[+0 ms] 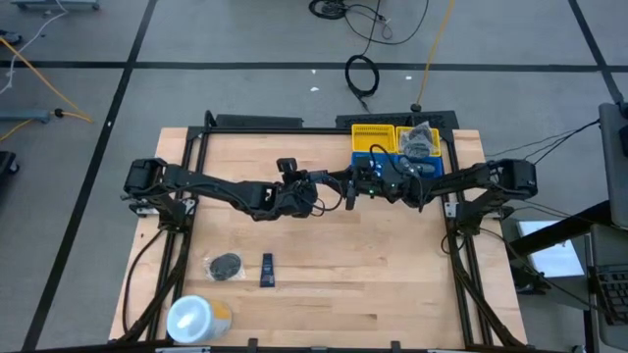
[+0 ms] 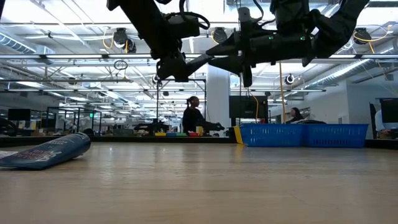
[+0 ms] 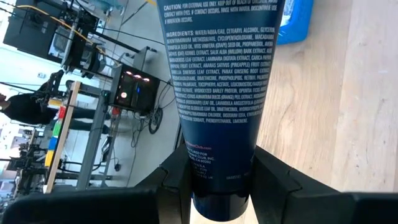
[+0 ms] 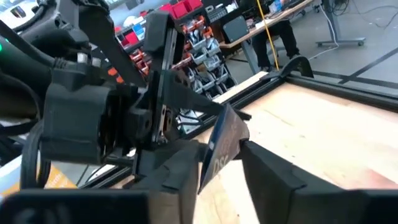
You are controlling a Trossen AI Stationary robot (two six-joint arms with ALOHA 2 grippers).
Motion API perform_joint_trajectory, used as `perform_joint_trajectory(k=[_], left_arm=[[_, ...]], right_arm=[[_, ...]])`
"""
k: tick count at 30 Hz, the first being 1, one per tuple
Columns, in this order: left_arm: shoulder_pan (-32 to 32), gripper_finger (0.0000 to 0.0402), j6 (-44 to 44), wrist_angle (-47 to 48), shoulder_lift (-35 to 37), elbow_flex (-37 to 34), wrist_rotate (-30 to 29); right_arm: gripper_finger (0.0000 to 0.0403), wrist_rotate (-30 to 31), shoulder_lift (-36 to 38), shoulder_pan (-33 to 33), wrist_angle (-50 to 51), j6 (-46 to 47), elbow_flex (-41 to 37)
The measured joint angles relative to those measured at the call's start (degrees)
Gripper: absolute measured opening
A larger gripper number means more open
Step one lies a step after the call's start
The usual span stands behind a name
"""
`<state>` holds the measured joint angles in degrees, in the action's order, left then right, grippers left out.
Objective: Pick & Place Travel size toiletries
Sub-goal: Put the blue shave cream into the left yellow basket
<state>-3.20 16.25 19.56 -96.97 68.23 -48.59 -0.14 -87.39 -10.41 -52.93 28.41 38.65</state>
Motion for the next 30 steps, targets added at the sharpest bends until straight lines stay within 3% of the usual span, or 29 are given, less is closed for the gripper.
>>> perform_joint_trajectory(k=[8, 22, 30], left_arm=[[0.0, 0.0108, 0.2, 0.2, 0.0, 0.0, 0.1], [0.0, 0.0116, -1.4, 0.4, 0.0, 0.0, 0.5], [0.1, 0.0198, -5.2, 0.1, 0.0, 0.0, 2.2]], right_arm=[[0.0010, 0.0, 0.1, 0.0, 1.7, -3.0, 0.0], [0.0001, -0.6, 0.1, 0.0, 2.2, -4.0, 0.0], [0.0000, -1.6, 0.0, -0.5, 2.7, -4.3, 0.0]])
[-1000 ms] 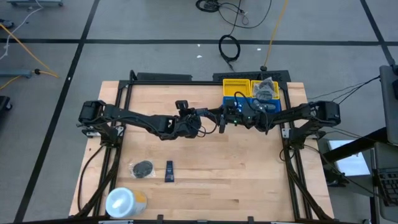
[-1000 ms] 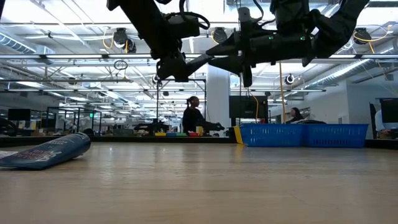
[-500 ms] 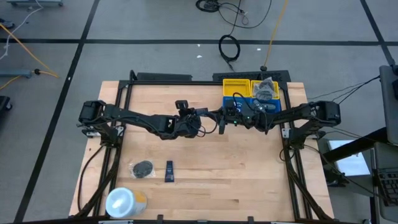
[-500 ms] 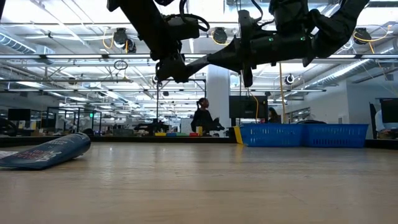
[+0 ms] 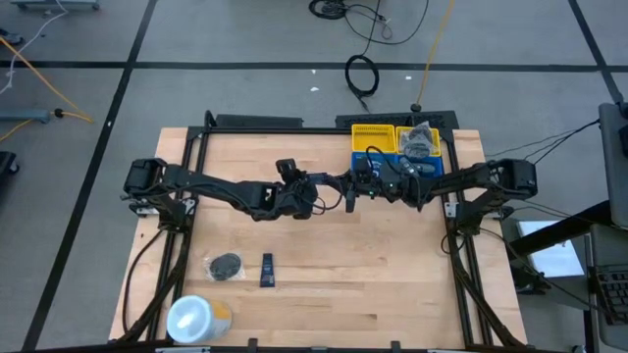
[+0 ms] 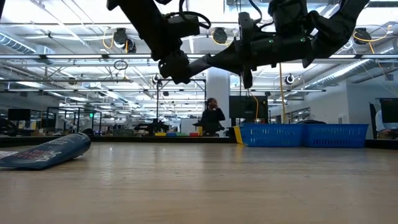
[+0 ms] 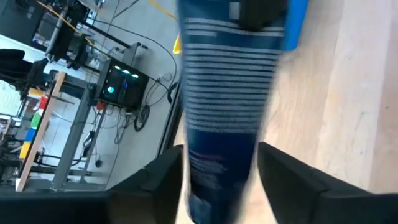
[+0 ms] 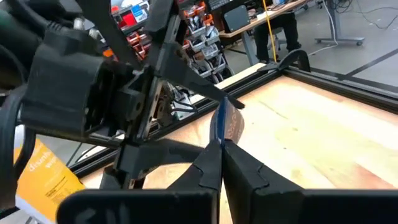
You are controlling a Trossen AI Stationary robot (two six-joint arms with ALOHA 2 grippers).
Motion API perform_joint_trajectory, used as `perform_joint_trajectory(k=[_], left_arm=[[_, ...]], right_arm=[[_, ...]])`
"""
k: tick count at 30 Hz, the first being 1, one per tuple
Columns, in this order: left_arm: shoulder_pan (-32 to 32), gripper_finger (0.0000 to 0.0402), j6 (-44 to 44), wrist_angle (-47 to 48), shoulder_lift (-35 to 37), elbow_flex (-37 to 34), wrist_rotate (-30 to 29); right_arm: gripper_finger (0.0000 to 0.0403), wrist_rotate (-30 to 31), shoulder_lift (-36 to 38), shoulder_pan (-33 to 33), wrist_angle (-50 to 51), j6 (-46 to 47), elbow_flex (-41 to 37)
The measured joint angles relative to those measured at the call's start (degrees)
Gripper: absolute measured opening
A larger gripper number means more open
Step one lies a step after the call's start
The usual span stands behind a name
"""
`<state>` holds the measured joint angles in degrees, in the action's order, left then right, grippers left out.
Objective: Pick & Place Travel size toiletries
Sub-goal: Put the blue shave cream into the left yellow basket
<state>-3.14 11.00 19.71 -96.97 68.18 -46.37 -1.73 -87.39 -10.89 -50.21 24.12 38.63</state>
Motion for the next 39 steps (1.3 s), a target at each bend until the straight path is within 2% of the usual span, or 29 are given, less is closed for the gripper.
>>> perform_joint_trajectory(k=[3, 7, 10, 20, 24, 29, 39], left_arm=[[0.0, 0.0230, -0.1, 1.5, 0.2, 0.0, -0.8], [0.0, 0.0259, -2.5, 3.9, 1.2, 0.0, -6.9], [0.1, 0.0269, -4.7, 6.8, 2.8, 0.0, -9.3], [0.4, 0.0256, -13.3, 18.1, 5.2, 0.1, -8.7], [0.5, 0.0255, -17.2, 21.3, 5.2, 0.1, -7.6], [0.5, 0.0253, -19.3, 21.7, 5.2, 0.1, -6.2], [0.5, 0.0253, -20.7, 21.1, 5.2, 0.1, -4.1]], right_arm=[[0.0000, 0.0, 0.0, -0.7, 0.4, 0.0, 0.0], [0.0000, 0.1, 0.0, -1.5, 1.3, 0.0, 0.0], [0.0000, 0.0, 0.0, -2.3, 2.5, 0.0, 0.0], [0.0000, 0.1, 6.8, -8.5, 14.1, -2.6, 0.0], [0.0000, 1.6, 11.0, -12.3, 22.8, -4.3, 0.0], [0.0000, 6.2, 16.2, -17.3, 32.2, -6.7, 0.0], [0.0000, 6.3, 21.4, -27.4, 43.0, -7.3, -0.1]])
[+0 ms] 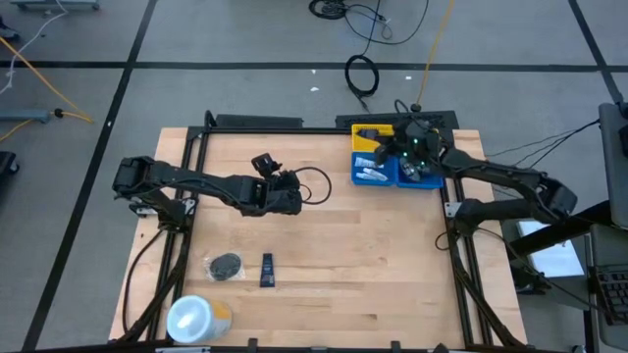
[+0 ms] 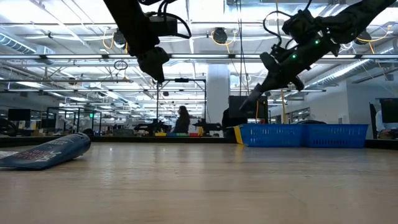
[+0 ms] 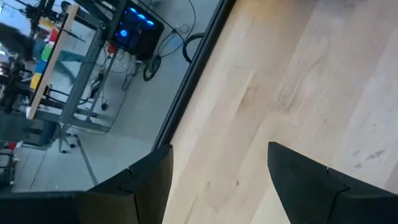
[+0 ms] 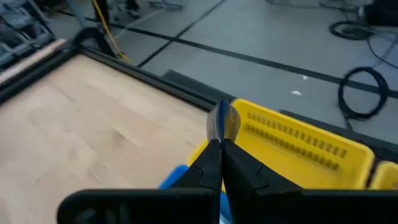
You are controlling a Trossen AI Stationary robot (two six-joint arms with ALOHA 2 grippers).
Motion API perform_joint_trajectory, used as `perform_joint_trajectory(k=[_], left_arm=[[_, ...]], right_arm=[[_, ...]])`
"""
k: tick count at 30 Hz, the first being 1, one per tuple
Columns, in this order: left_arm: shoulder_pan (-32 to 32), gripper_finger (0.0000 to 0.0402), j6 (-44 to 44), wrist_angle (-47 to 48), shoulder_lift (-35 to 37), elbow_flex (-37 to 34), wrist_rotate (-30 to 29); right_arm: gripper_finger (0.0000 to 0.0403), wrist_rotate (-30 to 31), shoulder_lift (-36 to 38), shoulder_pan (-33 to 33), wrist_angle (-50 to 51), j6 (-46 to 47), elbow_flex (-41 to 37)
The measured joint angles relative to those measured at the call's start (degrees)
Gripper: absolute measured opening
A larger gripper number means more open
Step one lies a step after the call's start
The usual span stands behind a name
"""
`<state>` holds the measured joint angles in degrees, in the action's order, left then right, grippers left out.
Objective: Pick & Place Travel size toiletries
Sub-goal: Put the blue shave cream into the left yellow basket
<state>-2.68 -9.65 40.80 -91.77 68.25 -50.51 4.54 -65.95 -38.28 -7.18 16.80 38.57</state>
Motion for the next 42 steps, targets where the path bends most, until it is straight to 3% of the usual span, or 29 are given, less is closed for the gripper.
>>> perform_joint_trajectory(k=[10, 24, 42], left_arm=[[0.0, 0.0253, 0.6, -2.1, 0.0, 0.0, 2.5], [0.0, 0.0253, 0.7, -4.7, 0.0, 0.0, 2.6], [0.0, 0.0253, 0.5, -5.0, 0.0, 0.0, 5.6]], right_arm=[[0.0000, -1.7, -1.2, -4.5, 1.9, -0.6, 0.0], [0.0003, -1.8, -6.1, -5.3, -2.9, -3.7, 0.0], [0.0080, -1.7, -9.0, -5.3, -7.6, -7.0, 0.0]])
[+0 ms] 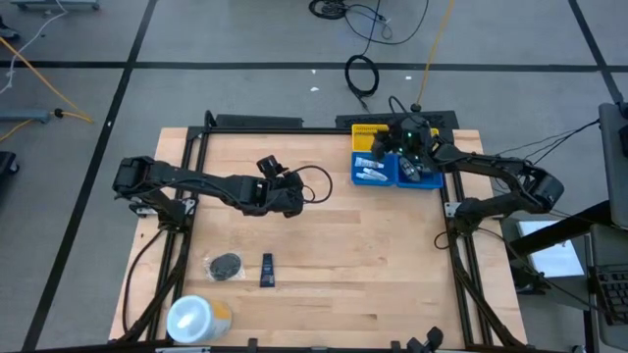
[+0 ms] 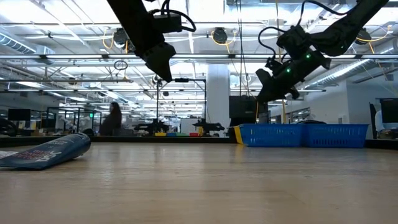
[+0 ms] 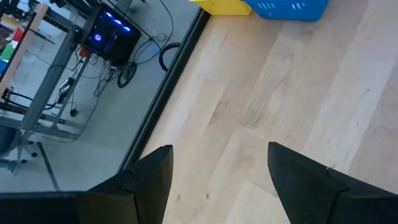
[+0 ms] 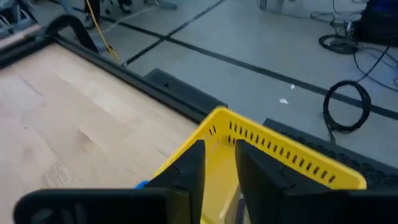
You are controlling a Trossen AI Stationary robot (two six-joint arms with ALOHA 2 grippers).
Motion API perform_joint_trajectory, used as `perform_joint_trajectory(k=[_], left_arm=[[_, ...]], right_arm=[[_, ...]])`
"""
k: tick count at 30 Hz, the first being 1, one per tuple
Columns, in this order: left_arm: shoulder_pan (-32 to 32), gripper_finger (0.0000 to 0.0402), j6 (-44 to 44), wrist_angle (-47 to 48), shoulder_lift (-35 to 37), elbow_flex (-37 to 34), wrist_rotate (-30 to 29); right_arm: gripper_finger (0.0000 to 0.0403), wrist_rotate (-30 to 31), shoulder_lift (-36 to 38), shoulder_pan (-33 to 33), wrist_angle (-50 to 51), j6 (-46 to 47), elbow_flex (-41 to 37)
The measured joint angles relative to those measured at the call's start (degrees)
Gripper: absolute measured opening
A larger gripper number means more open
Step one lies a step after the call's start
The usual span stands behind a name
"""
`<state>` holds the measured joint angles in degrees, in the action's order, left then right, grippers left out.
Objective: Pick & Place Travel size toiletries
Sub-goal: Put the blue shave cream into the left yellow basket
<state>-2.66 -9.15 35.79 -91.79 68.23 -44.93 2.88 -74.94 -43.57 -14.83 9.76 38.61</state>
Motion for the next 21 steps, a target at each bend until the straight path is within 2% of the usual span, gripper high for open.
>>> perform_joint_trajectory(k=[6, 11, 16, 21], left_arm=[[0.0, 0.0253, -1.2, 0.1, 0.0, 0.0, 4.7], [0.0, 0.0253, -4.1, 2.0, 0.0, 0.0, 10.9], [-0.4, 0.0253, -8.0, 5.7, 0.0, 0.0, 21.4], [-1.0, 0.0253, -14.6, 6.7, 0.0, -1.0, 34.1]], right_arm=[[0.0095, -1.0, 0.0, 0.2, -2.9, 0.0, 0.0], [0.0100, -9.8, 0.0, 0.2, -4.2, 0.1, 0.0], [0.0100, -19.4, 0.0, 0.8, -4.2, 1.6, 0.0], [0.0100, -21.2, 0.0, 4.5, -4.2, 1.5, 0.0]])
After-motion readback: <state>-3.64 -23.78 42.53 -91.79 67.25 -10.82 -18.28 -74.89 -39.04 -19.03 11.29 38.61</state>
